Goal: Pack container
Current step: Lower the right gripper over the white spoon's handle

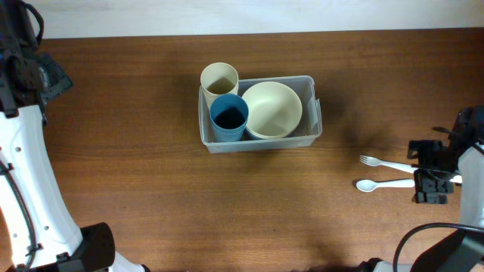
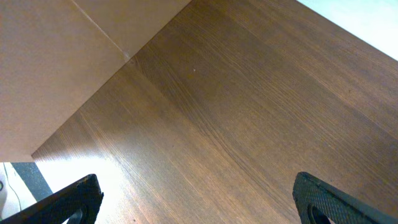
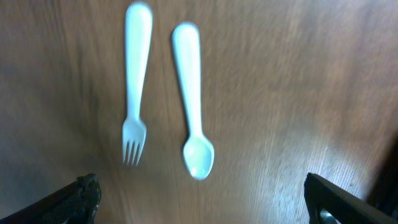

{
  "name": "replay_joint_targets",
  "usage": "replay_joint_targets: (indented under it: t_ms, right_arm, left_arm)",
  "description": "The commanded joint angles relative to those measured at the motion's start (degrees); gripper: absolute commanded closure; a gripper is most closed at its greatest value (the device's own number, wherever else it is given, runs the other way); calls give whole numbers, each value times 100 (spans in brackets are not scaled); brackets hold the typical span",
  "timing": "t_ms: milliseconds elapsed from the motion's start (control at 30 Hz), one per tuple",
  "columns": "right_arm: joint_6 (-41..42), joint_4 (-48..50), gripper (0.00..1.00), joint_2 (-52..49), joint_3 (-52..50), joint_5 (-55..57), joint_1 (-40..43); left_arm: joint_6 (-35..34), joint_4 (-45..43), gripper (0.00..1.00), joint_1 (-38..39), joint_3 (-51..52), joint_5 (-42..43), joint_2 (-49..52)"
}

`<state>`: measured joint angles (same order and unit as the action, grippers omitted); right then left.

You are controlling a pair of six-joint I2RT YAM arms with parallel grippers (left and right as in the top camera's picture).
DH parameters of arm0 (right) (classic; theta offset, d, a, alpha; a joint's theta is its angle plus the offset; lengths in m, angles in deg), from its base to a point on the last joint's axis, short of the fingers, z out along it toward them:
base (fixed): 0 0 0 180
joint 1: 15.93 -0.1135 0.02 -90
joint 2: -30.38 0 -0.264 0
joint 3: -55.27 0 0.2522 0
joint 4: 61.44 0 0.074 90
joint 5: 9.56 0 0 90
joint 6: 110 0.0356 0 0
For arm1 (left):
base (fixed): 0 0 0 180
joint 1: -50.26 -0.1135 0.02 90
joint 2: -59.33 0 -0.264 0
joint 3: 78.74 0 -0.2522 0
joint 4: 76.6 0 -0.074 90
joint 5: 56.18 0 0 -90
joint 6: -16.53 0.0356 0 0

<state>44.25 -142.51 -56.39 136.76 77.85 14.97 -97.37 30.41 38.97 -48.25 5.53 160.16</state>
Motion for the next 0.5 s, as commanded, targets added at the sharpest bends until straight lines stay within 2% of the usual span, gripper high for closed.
replay_joint_targets:
  t_ms: [0, 200, 333, 467]
  right_arm:
    - [293, 83, 0, -13, -192, 699, -50]
    - [289, 522, 1, -13, -737, 686, -50]
    - [-103, 1010, 0, -13, -1005, 444, -50]
    - [-118, 1224, 1, -13, -1121, 501, -50]
  left_arm:
    - [-94, 7, 0, -22, -4, 20, 46]
    - [-94, 7, 0, -22, -4, 20, 46]
    - [-94, 7, 1, -22, -4, 20, 46]
    - [-92, 7, 0, -22, -4, 20, 46]
